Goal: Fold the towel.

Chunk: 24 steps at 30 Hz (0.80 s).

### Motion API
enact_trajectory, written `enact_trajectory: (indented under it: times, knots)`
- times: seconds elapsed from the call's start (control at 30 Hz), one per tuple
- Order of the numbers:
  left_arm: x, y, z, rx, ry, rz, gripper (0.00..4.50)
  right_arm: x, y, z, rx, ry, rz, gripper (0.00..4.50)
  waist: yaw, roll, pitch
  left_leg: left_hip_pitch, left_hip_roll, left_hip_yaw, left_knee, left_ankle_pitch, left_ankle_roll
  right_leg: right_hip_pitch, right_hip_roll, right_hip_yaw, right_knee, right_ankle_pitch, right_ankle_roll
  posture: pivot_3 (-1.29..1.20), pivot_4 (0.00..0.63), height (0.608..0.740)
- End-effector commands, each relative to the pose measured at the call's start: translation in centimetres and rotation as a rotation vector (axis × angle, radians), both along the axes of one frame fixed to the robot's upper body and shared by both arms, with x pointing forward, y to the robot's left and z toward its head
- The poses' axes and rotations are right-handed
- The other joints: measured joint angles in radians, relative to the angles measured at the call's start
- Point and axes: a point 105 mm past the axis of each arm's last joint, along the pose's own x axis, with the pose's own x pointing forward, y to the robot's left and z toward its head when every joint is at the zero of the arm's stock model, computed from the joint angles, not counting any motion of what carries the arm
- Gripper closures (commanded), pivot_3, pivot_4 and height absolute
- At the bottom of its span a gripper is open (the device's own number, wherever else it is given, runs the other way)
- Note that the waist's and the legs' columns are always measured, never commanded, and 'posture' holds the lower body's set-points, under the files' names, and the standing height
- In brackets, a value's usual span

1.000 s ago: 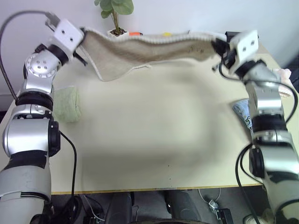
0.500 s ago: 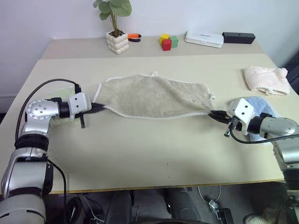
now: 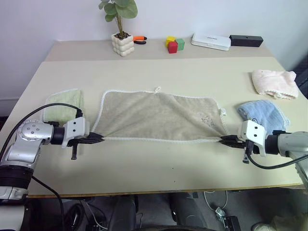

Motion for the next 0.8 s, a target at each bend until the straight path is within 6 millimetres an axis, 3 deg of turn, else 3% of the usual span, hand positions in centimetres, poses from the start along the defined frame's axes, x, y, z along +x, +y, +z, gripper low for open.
enact_trajectory:
  times: [0.03, 0.23, 0.4, 0.8]
  knots:
    - [-0.5, 0.9, 1.9, -0.001, -0.04, 0.014, 4.5, -1.3, -0.5, 1.7, 0.027, 0.039, 0.005, 4.46, 0.001, 0.0, 0.0, 0.0, 0.0, 0.0, 0.0, 0.0, 0.0, 0.0, 0.0, 0.0, 0.0, 0.0, 0.0, 0.0, 0.15, 0.74]
    - [-2.5, 1.2, 2.4, -0.046, 0.056, 0.024, 4.5, -3.6, -1.0, 1.4, 0.05, 0.153, 0.007, 4.46, 0.0, 0.0, 0.0, 0.001, 0.0, 0.0, 0.0, -0.001, 0.001, 0.001, 0.0, 0.0, 0.0, 0.0, 0.0, 0.0, 0.15, 0.74]
    - [-3.1, 0.8, 2.7, -0.075, 0.068, 0.014, 4.5, -3.5, -1.1, 1.0, 0.042, 0.125, 0.0, 4.46, 0.0, 0.0, 0.0, 0.002, 0.0, 0.0, 0.0, -0.001, 0.002, 0.002, 0.0, 0.0, 0.0, 0.0, 0.0, 0.0, 0.15, 0.74]
    - [3.4, -0.5, 4.5, -0.124, -0.142, 0.051, 4.5, 1.1, -1.3, 2.7, 0.075, -0.001, -0.056, 4.46, 0.0, 0.0, 0.0, 0.003, 0.0, 0.0, 0.002, -0.001, 0.002, 0.005, 0.0, 0.0, -0.001, 0.0, 0.0, 0.0, 0.15, 0.74]
